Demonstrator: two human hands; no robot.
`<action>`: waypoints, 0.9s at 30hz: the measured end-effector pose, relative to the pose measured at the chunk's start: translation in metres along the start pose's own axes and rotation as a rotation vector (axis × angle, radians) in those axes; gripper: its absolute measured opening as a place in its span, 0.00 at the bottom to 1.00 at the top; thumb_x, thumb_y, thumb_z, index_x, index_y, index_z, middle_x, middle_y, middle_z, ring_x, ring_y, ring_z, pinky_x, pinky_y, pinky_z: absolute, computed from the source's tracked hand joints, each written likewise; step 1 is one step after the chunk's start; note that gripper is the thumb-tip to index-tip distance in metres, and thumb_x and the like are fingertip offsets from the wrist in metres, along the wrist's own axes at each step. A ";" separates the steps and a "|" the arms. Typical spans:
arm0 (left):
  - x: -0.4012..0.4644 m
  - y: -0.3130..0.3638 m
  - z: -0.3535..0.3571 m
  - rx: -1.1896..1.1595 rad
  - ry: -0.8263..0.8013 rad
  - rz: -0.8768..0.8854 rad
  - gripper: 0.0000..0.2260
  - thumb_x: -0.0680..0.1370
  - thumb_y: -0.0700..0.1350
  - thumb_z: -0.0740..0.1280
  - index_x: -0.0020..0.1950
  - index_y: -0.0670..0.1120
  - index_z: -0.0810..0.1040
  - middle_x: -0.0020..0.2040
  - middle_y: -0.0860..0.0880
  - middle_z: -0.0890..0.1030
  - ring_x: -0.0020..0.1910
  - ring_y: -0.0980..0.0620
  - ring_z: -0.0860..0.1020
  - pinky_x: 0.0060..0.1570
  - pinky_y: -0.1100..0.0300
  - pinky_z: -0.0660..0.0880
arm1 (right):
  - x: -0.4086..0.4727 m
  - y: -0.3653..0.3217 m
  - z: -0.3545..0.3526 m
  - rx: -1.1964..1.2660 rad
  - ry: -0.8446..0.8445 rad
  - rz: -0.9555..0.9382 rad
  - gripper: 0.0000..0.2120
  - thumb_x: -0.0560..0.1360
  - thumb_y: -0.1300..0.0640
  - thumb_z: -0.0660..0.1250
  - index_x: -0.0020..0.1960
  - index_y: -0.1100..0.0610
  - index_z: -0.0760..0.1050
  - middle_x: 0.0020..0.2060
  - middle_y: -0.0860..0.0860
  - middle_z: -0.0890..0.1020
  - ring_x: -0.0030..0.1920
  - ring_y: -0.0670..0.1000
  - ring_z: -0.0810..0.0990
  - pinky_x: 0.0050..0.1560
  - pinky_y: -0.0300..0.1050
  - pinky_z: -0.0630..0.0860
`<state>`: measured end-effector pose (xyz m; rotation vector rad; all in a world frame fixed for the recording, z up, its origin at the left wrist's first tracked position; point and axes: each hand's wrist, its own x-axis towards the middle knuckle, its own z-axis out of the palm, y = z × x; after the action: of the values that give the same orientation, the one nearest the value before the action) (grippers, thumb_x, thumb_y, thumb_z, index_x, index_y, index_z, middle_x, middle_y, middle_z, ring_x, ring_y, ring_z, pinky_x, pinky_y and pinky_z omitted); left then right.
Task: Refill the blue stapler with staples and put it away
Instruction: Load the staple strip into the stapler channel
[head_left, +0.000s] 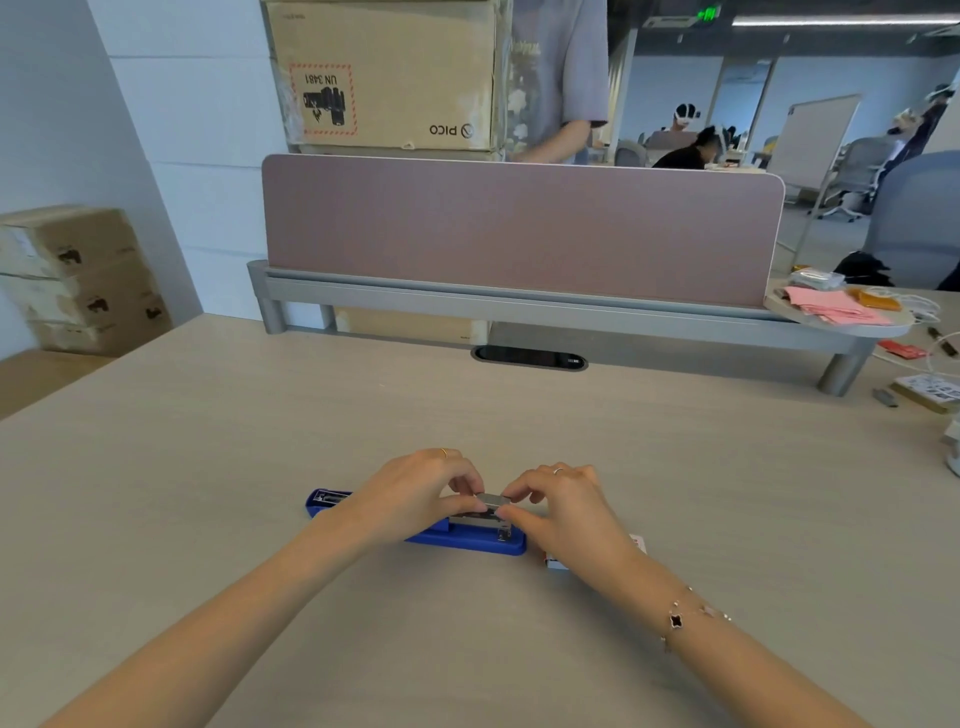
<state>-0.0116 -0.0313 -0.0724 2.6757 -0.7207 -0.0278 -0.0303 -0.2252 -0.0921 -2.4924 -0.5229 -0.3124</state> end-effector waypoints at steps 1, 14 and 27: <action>0.000 -0.001 0.001 0.003 -0.013 0.000 0.08 0.76 0.54 0.66 0.52 0.52 0.79 0.47 0.58 0.76 0.48 0.59 0.74 0.47 0.61 0.73 | 0.000 -0.001 0.002 0.012 -0.016 0.024 0.08 0.71 0.46 0.68 0.48 0.48 0.79 0.45 0.43 0.82 0.47 0.44 0.74 0.52 0.40 0.59; 0.004 -0.010 0.010 -0.026 0.003 0.024 0.07 0.74 0.55 0.70 0.48 0.54 0.80 0.44 0.56 0.77 0.45 0.59 0.76 0.45 0.58 0.76 | 0.002 -0.005 0.000 0.164 -0.165 0.206 0.04 0.69 0.49 0.71 0.40 0.49 0.80 0.31 0.39 0.80 0.37 0.41 0.76 0.60 0.48 0.68; -0.002 -0.015 0.017 -0.101 0.037 0.045 0.09 0.74 0.54 0.70 0.53 0.56 0.82 0.47 0.56 0.78 0.47 0.59 0.75 0.49 0.53 0.77 | -0.003 -0.005 -0.001 0.177 -0.171 0.205 0.04 0.70 0.50 0.70 0.44 0.47 0.80 0.33 0.37 0.78 0.43 0.44 0.77 0.59 0.50 0.70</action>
<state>-0.0079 -0.0246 -0.0938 2.5562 -0.7478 -0.0023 -0.0354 -0.2230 -0.0903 -2.3857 -0.3414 0.0262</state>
